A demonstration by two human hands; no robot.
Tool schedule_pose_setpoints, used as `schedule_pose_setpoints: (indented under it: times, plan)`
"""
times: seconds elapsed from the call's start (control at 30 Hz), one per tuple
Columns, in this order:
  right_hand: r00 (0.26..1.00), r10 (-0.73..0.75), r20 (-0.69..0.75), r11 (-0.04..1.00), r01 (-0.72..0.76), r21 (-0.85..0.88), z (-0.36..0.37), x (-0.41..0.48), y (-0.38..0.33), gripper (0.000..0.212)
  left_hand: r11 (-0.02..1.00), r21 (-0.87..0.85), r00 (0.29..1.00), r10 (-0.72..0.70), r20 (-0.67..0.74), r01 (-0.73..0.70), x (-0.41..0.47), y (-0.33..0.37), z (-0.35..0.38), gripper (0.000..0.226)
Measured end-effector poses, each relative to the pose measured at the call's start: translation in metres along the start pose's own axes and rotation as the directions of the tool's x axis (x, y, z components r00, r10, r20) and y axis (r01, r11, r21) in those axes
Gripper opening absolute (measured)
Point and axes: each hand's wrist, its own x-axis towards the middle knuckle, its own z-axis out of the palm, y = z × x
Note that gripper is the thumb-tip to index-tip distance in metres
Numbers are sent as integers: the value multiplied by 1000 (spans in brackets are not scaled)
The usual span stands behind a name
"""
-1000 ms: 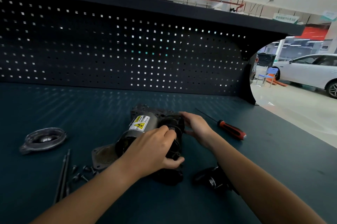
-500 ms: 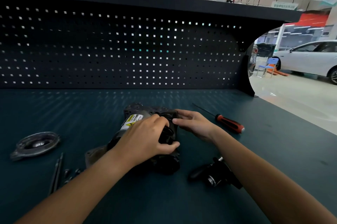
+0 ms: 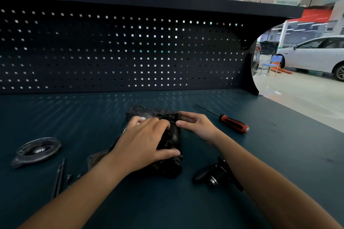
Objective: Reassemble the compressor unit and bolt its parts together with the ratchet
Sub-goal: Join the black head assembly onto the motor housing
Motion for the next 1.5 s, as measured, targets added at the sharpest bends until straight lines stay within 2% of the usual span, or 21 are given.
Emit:
schedule_pose_setpoints:
  times: [0.1, 0.27, 0.37, 0.5, 0.63, 0.73, 0.83, 0.93, 1.07, 1.27, 1.33, 1.4, 1.47, 1.5]
  plan:
    - [1000, -1, 6, 1000, 1, 5, 0, 0, 2, 53, 999, 24, 998, 41, -50, -40, -12, 1, 1, 85]
    - [1000, -1, -4, 1000, 1, 7, -2, -2, 10, 47, 974, 180, 981, 159, -108, -138, -27, 7, 12, 92]
    - [1000, 10, 8, 1000, -10, 1, -2, -3, 8, 50, 973, 177, 974, 174, -145, -147, -27, 5, 15, 91]
    - [999, 23, 41, 999, -24, 23, -2, -3, 6, 50, 978, 160, 974, 157, -162, -131, -30, 1, 21, 87]
    - [997, 42, 69, 995, -48, 83, -3, -3, 8, 38, 982, 147, 974, 142, -175, -117, -30, 0, 20, 86]
    - [996, 62, 64, 995, -67, 78, -4, -4, 7, 39, 980, 162, 973, 148, -178, -119, -29, 1, 17, 85]
    - [991, 73, 111, 994, -81, 68, -4, -3, 6, 27, 978, 176, 974, 143, -175, -112, -27, 0, 15, 87]
    - [987, 100, 129, 992, -109, 68, -2, 0, 9, 29, 978, 184, 977, 133, -167, -102, -27, -2, 14, 88]
    - [992, 71, 100, 997, -75, 36, -3, 3, 11, 26, 983, 172, 981, 100, -164, -72, -26, -2, 14, 88]
    - [996, 41, 83, 998, -44, 35, -5, 3, 14, 30, 973, 231, 984, 68, -167, -28, -29, 5, 11, 101]
    - [996, 25, 88, 999, -28, 35, -7, 4, 15, 44, 969, 243, 985, 91, -148, -53, -35, 8, 8, 97]
    - [995, 21, 97, 999, -24, 25, -8, 6, 16, 55, 980, 184, 984, 108, -143, -81, -46, 3, 0, 87]
    - [994, 24, 105, 1000, -25, 10, -9, 7, 17, 56, 995, 88, 985, 61, -162, -47, -59, -14, -12, 72]
    - [994, 26, 109, 1000, -27, 3, -9, 8, 17, 52, 1000, 27, 981, -6, -193, 11, -65, -28, -18, 62]
